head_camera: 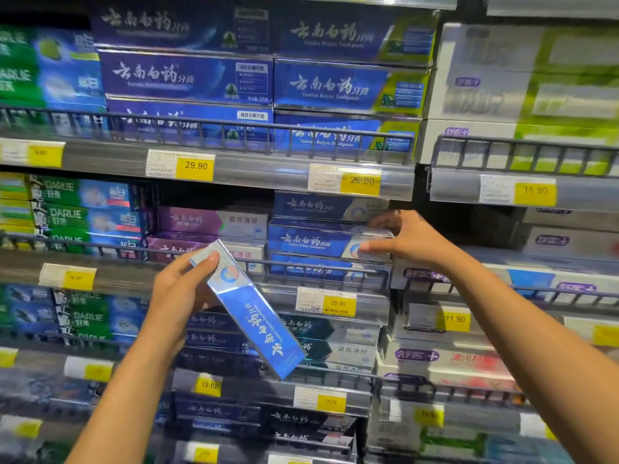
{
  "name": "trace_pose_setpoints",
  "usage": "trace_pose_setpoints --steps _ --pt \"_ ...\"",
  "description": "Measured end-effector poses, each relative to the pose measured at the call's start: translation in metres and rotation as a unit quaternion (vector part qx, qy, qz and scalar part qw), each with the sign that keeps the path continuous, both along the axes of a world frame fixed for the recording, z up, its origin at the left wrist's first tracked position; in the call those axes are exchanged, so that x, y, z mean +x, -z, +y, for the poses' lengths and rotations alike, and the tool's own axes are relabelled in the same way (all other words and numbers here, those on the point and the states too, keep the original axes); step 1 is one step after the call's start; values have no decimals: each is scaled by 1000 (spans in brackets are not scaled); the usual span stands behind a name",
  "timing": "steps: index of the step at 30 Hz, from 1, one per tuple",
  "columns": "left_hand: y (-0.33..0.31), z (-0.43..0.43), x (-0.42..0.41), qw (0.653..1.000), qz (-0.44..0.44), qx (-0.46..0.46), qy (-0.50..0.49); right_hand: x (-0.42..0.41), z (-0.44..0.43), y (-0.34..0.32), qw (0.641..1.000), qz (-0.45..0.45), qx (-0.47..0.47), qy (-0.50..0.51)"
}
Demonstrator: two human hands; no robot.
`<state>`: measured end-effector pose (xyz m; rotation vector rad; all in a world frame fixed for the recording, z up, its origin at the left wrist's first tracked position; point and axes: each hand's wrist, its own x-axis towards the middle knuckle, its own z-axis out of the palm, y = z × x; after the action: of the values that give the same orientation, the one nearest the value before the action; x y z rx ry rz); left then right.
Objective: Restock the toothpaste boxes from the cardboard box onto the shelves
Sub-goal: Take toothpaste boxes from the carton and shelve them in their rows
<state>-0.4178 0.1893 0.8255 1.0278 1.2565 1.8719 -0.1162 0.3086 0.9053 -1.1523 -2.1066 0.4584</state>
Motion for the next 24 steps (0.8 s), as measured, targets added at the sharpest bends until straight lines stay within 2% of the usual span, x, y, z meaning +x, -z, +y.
trace_pose_setpoints --steps 9,16,24 --pt "2 1 -4 1000 21 -16 -8 1 3 6 1000 12 11 6" --pt "0 1 -3 999 27 -26 -5 -2 -1 11 996 0 76 37" --pt "-4 2 1 999 30 -26 7 -2 -8 10 997 6 69 38"
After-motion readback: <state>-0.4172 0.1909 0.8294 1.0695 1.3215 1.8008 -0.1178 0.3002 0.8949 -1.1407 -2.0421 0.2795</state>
